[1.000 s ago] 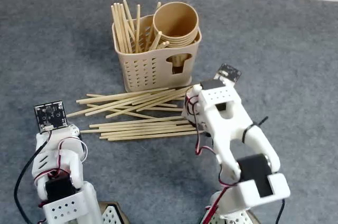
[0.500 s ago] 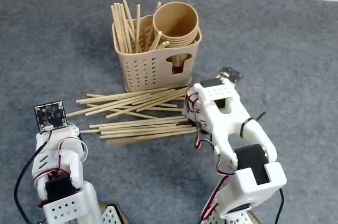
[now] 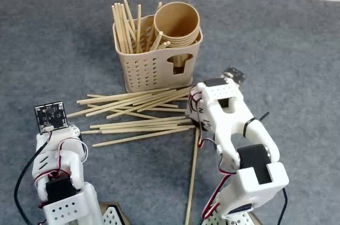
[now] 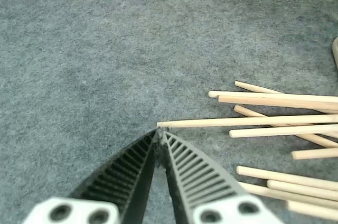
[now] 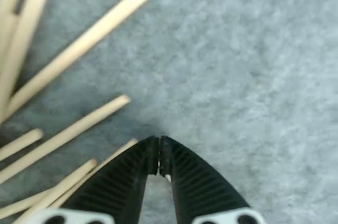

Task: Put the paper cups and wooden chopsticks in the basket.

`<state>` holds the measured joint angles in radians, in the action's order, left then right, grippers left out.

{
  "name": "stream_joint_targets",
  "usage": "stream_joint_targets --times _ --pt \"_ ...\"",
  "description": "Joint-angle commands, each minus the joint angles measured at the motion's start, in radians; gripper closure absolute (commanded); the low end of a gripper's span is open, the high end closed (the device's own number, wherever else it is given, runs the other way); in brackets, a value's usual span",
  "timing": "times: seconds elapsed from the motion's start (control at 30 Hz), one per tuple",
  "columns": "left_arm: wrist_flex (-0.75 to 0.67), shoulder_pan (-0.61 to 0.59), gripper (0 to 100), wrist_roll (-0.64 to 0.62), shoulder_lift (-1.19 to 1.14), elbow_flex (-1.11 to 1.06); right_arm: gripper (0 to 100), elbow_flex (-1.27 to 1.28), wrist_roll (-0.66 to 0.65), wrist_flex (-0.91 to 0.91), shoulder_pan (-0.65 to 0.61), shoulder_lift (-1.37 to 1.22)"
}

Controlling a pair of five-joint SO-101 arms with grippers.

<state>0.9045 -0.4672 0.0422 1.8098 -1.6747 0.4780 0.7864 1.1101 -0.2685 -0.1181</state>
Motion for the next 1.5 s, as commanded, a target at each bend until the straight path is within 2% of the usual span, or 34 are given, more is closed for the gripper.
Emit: stream_joint_targets --times 0.0,0.27,0.43,0.7,0.77,0.9,1.13,1.2,1.3,1.47 --pt "-0.02 -0.007 99 0.008 0.007 -0.021 99.3 -0.071 -0.051 0.07 0.031 0.051" --pt "-0.02 -0.007 99 0.008 0.007 -0.021 99.3 -0.09 -0.068 0.133 0.031 0.28" --pt "-0.02 -0.007 99 0.008 0.007 -0.021 99.1 -0.022 -0.249 0.153 0.024 0.355" --pt "-0.02 -0.007 99 0.008 0.007 -0.021 98.8 0.108 -0.292 0.053 -0.102 0.295" --pt "-0.02 -0.007 99 0.008 0.007 -0.021 95.5 0.127 -0.292 0.03 -0.125 0.26" --pt "-0.02 -0.007 99 0.008 0.007 -0.021 86.7 0.128 -0.292 0.03 -0.133 0.188" --pt "-0.02 -0.007 99 0.008 0.007 -0.021 86.5 0.12 -0.292 0.025 -0.134 0.051" --pt "-0.02 -0.007 99 0.008 0.007 -0.021 87.6 0.12 -0.293 0.025 -0.134 0.013" --pt "-0.02 -0.007 99 0.008 0.007 -0.021 99.6 0.119 -0.293 0.025 -0.134 -0.013" --pt "-0.02 -0.007 99 0.008 0.007 -0.021 99.5 0.12 -0.293 0.033 -0.133 0.062"
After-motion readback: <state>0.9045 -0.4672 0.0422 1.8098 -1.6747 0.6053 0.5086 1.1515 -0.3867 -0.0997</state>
